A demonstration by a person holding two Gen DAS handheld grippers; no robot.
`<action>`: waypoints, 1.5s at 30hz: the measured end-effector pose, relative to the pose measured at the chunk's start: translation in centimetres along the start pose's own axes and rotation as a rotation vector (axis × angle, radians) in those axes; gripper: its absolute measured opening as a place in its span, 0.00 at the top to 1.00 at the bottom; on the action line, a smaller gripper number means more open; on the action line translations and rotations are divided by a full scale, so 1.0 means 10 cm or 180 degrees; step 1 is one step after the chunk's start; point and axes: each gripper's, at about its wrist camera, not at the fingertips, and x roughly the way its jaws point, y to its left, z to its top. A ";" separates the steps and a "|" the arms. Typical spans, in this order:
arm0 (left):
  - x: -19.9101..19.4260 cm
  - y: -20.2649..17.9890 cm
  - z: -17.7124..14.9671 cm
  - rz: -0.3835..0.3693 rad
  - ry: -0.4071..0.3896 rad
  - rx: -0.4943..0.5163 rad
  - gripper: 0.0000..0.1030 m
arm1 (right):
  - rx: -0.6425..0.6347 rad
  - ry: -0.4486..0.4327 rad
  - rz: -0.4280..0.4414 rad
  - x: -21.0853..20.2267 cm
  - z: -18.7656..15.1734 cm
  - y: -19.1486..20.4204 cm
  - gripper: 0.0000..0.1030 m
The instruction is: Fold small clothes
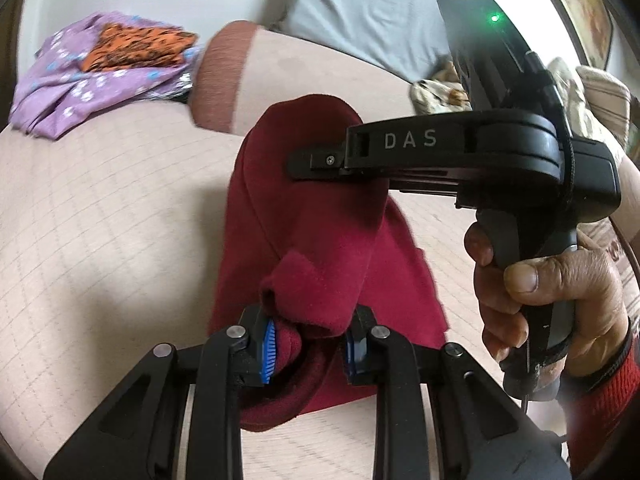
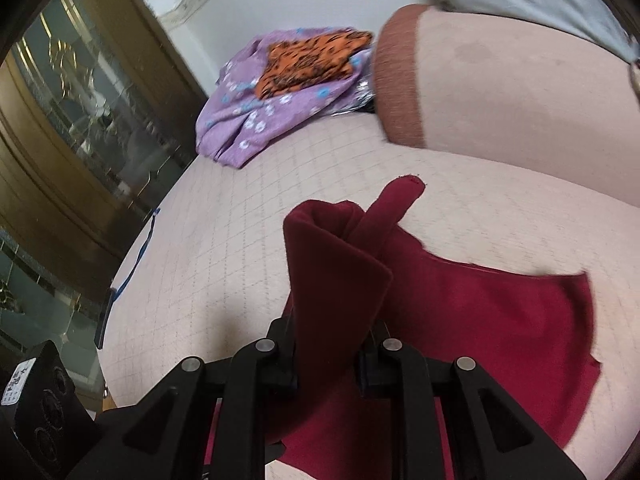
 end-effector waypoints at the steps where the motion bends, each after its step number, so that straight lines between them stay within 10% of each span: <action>1: 0.02 -0.09 0.01 -0.0025 0.0009 0.0030 0.79 | 0.0029 -0.0021 -0.0016 -0.07 -0.02 -0.07 0.82; 24: 0.98 -1.04 -0.29 -0.0204 0.0730 0.0396 0.76 | 0.0923 0.0175 -0.0404 -0.23 -0.87 -1.81 0.81; 29: 0.48 -0.91 -0.22 -0.0297 0.0646 0.0505 0.49 | 0.1008 0.0060 -0.0574 -0.50 -0.91 -1.76 0.63; 35: 0.15 -0.49 -0.17 0.0360 0.0339 0.0539 0.48 | 0.0687 -0.0269 -0.0483 -0.97 -1.03 -1.40 0.62; 39: 0.41 -0.27 -0.26 0.0482 0.0536 0.0344 0.48 | 0.0337 -0.0031 -0.0226 -0.77 -1.11 -1.04 0.64; 45: 0.60 -0.35 -0.69 0.0580 0.0766 0.0515 0.47 | 0.0003 0.0352 -0.0607 -0.37 -1.54 -0.99 0.65</action>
